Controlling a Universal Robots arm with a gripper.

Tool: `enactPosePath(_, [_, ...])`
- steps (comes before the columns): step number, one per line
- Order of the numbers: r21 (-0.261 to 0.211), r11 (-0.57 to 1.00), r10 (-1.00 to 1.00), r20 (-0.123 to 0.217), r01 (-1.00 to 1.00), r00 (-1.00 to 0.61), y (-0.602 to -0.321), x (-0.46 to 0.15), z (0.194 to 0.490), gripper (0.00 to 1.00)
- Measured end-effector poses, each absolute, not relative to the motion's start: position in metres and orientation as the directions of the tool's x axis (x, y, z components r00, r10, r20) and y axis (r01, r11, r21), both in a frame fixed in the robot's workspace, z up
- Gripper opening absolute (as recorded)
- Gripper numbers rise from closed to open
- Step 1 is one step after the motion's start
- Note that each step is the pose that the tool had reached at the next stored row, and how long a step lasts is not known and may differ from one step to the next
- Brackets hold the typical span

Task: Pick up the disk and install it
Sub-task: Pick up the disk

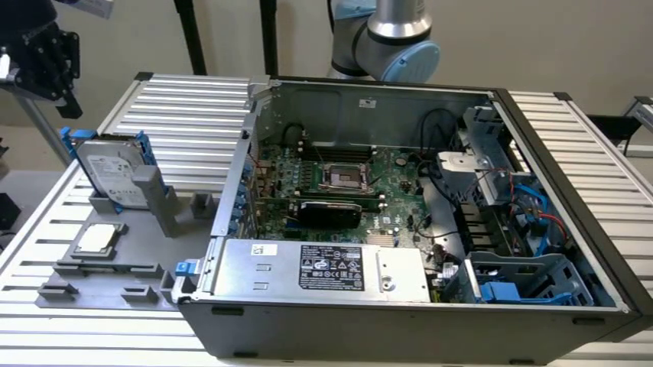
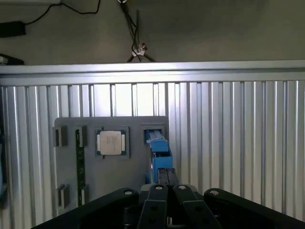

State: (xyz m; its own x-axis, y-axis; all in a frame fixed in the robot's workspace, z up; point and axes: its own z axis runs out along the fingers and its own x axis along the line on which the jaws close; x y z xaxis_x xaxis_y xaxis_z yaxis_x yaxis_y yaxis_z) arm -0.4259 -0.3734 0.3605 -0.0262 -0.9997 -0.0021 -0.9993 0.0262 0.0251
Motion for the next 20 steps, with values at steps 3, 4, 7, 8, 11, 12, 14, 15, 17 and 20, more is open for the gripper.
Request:
enactPosePath(3, [0.025, 0.018, -1.000, -0.002, -1.000, -0.018, -0.373, -0.425, 0.360, 0.11])
enactPosePath(4, [0.025, 0.016, -1.000, -0.002, -1.000, -0.016, -0.373, -0.425, 0.359, 0.11])
enactPosePath(7, [0.025, 0.012, -1.000, -0.002, -1.000, -0.012, -0.374, -0.425, 0.358, 0.12])
enactPosePath(8, [0.025, 0.011, -1.000, -0.002, -1.000, -0.011, -0.374, -0.425, 0.358, 0.12])
enactPosePath(11, [0.025, 0.010, -1.000, -0.002, -1.000, -0.010, -0.374, -0.425, 0.356, 0.30])
enactPosePath(12, [0.025, 0.010, -1.000, -0.002, -1.000, -0.010, -0.375, -0.425, 0.356, 0.30])
enactPosePath(14, [0.025, 0.009, -1.000, -0.002, -1.000, -0.009, -0.375, -0.425, 0.354, 0.42])
enactPosePath(15, [0.025, 0.009, -1.000, -0.002, -1.000, -0.009, -0.376, -0.425, 0.353, 0.42])
enactPosePath(17, [0.025, 0.009, -1.000, -0.002, -1.000, -0.009, -0.376, -0.425, 0.351, 0.47])
enactPosePath(20, [0.025, 0.009, -1.000, -0.002, -1.000, -0.009, -0.377, -0.425, 0.345, 0.54])
